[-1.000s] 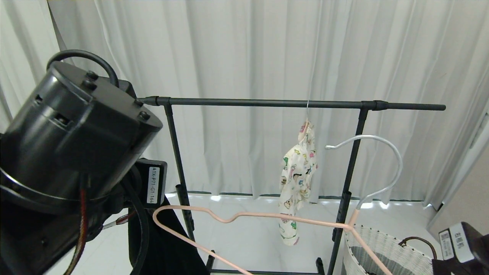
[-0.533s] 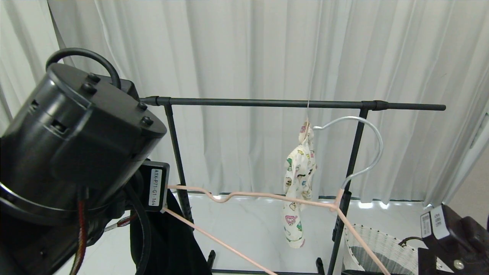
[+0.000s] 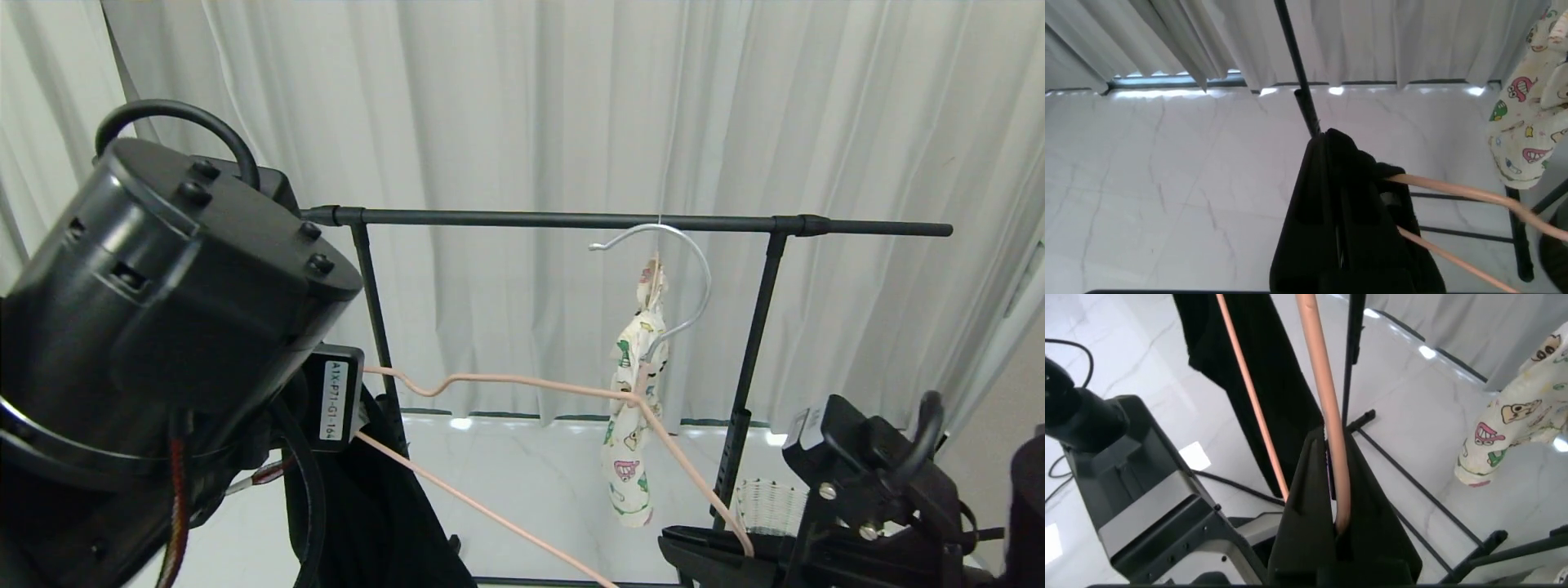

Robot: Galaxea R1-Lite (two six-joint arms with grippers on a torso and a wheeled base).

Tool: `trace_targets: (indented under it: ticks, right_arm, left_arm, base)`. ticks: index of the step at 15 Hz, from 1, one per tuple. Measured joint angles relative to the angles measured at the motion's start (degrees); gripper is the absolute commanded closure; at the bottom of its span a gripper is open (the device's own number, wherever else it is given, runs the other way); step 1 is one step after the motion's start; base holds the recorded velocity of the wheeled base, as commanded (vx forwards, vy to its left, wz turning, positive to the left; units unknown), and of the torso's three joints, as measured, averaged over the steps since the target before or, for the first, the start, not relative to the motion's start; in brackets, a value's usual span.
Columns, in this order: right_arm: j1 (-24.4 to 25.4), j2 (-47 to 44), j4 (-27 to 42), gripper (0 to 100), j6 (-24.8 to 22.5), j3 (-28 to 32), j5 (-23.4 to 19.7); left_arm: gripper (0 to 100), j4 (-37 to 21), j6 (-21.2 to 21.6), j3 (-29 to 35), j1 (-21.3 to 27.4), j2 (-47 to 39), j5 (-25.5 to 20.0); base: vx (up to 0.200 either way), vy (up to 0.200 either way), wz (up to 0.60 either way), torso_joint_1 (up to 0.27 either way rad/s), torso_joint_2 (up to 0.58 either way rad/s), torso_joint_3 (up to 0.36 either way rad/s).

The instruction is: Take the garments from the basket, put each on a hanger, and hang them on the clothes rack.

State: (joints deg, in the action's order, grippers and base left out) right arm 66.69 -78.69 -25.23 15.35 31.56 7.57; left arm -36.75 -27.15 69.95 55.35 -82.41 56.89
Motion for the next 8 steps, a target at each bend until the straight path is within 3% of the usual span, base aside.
trace_targets:
  ticks: [5, 8]
  right_arm:
    - [0.5, -5.8, -1.4, 100, 0.0, 3.8, 0.0]
    - [1.7, -8.8, -4.0, 100, 0.0, 5.0, 0.0]
  left_arm:
    - [100, 0.0, -0.1, 1.9, 3.7, -0.2, -0.2]
    - [100, 0.0, -0.2, 4.8, 8.7, -0.3, -1.5]
  base:
    - [0.0, 0.0, 0.0, 0.0, 0.0, 0.0]
    - [0.0, 0.0, 0.0, 0.0, 0.0, 0.0]
